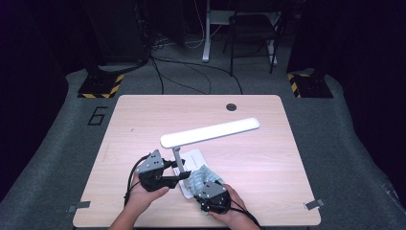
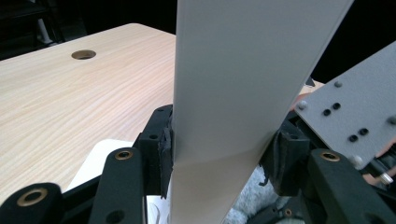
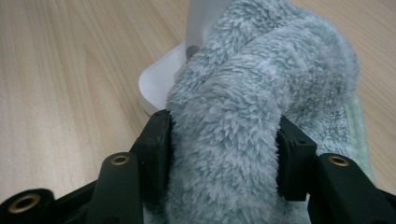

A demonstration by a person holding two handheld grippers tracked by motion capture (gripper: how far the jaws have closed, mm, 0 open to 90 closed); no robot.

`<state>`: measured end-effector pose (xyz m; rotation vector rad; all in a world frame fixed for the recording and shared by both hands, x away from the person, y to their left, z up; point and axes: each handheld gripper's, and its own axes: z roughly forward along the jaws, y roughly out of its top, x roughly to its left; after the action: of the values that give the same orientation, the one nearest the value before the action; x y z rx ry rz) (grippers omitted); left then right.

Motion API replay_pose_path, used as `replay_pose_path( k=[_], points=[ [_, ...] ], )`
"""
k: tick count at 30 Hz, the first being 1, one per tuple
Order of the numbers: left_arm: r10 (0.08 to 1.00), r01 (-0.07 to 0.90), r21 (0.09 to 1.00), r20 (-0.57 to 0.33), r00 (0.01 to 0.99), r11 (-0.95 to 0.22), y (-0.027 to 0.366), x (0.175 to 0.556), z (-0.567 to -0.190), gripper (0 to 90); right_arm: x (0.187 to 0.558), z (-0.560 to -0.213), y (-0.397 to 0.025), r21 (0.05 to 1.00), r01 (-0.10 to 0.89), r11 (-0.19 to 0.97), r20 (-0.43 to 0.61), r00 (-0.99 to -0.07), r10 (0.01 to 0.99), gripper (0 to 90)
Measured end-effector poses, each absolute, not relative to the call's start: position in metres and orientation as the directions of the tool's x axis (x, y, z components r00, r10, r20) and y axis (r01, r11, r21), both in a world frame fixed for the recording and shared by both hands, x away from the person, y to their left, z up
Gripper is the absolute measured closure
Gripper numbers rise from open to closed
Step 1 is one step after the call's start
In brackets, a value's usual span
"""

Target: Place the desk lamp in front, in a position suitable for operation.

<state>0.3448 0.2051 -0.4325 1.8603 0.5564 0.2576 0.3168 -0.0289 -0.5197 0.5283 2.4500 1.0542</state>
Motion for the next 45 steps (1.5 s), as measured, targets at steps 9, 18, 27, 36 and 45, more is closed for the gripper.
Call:
replay_pose_path(
  k=[9, 18, 27, 36, 45],
  points=[
    [0.482, 0.246, 0.925, -0.081, 0.873, -0.291, 0.205, 0.345, -0.431, 51.2, 0.331, -0.520, -0.059, 0.758, 0.235, 0.608, -0.178, -0.822, 0.541, 50.3],
    [0.481, 0.245, 0.927, -0.082, 0.873, -0.285, 0.205, 0.345, -0.431, 51.2, 0.356, -0.522, -0.090, 0.768, 0.369, 0.523, -0.083, -0.753, 0.652, 54.3],
    [0.470, 0.225, 0.930, -0.066, 0.880, -0.290, 0.201, 0.341, -0.432, 51.3, 0.358, -0.517, -0.102, 0.766, 0.392, 0.509, -0.117, -0.693, 0.711, 53.8],
    [0.471, 0.229, 0.933, -0.075, 0.879, -0.278, 0.201, 0.341, -0.433, 51.0, 0.354, -0.508, -0.107, 0.820, 0.402, 0.409, -0.050, -0.661, 0.749, 52.8],
    [0.474, 0.229, 0.935, -0.078, 0.877, -0.270, 0.201, 0.340, -0.434, 50.9, 0.349, -0.507, -0.082, 0.844, 0.378, 0.381, 0.003, -0.714, 0.701, 50.0]
  ],
)
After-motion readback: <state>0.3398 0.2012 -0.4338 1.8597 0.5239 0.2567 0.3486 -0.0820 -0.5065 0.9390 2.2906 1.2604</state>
